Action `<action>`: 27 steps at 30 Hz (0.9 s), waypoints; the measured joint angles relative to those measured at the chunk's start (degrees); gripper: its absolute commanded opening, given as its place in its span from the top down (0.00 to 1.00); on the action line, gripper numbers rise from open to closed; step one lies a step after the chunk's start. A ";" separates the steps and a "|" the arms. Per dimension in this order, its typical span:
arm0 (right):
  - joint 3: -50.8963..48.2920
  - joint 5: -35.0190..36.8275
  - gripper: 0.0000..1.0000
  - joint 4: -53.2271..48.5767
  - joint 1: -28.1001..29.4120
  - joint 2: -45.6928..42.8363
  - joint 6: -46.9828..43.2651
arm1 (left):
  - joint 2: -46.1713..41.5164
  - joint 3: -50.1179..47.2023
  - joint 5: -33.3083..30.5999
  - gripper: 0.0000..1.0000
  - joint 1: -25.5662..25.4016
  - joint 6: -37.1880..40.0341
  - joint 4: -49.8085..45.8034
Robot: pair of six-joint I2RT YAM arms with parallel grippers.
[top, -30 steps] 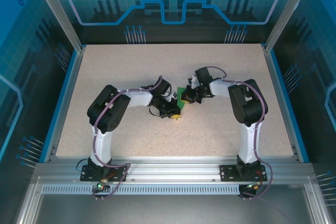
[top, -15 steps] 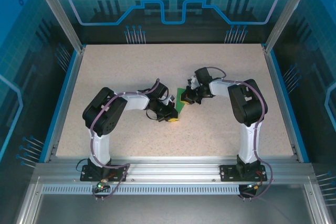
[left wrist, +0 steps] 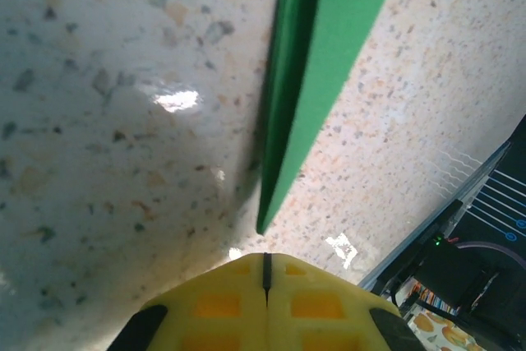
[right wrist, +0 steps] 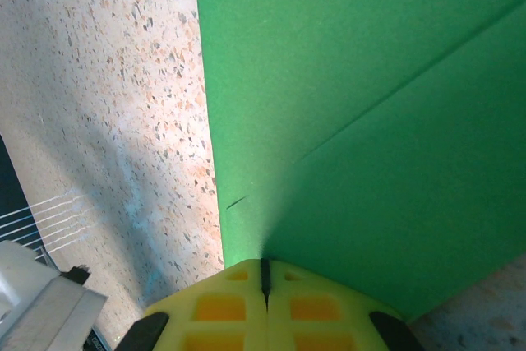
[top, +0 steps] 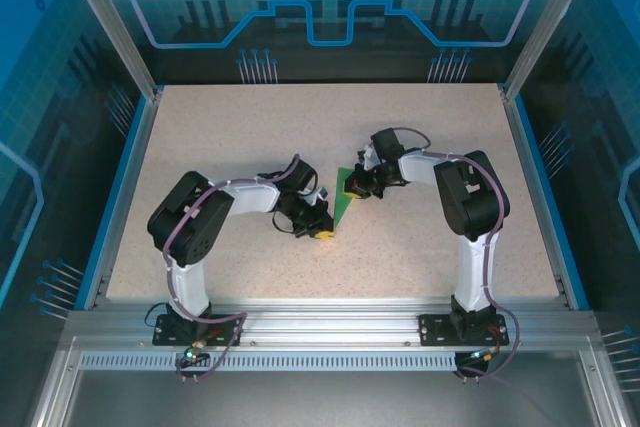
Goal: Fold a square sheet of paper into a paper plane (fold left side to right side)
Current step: Fold the wing for the fifth time at the center of the table.
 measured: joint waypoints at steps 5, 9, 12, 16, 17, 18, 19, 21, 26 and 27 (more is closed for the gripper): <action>0.00 -0.04 0.98 0.02 0.00 0.02 0.00 | -0.02 4.81 -0.26 0.96 0.11 0.20 -1.38; 0.00 -0.09 0.98 0.02 0.00 0.02 0.00 | 2.36 10.05 -0.61 0.96 0.22 1.18 -1.60; 0.00 -0.09 0.98 0.02 0.02 0.02 0.00 | 5.22 12.28 -1.16 0.96 0.22 1.55 -1.64; 0.02 -0.09 0.98 0.02 0.02 0.02 0.00 | 8.11 12.52 -1.36 0.97 0.22 1.73 -2.78; 0.02 -0.09 0.98 0.02 0.02 0.02 0.00 | 8.50 12.48 -1.36 0.97 0.22 1.73 -2.89; 0.02 -0.09 0.98 0.00 0.02 0.02 0.00 | 8.83 12.33 -1.36 0.97 0.22 1.77 -2.97; 0.02 -0.09 0.98 0.00 0.02 0.02 0.00 | 8.94 12.04 -1.36 0.97 0.22 1.88 -2.97; 0.13 -0.07 0.98 -0.11 0.02 0.02 0.00 | 8.94 11.34 -1.31 0.97 0.22 2.29 -2.91; 0.31 0.07 0.98 -0.39 0.20 0.09 0.00 | 7.63 8.52 -1.27 0.97 0.26 2.82 -0.44; 0.35 0.09 0.98 -0.48 0.24 0.09 -0.02 | 7.04 7.61 -1.27 0.97 0.26 2.82 -0.13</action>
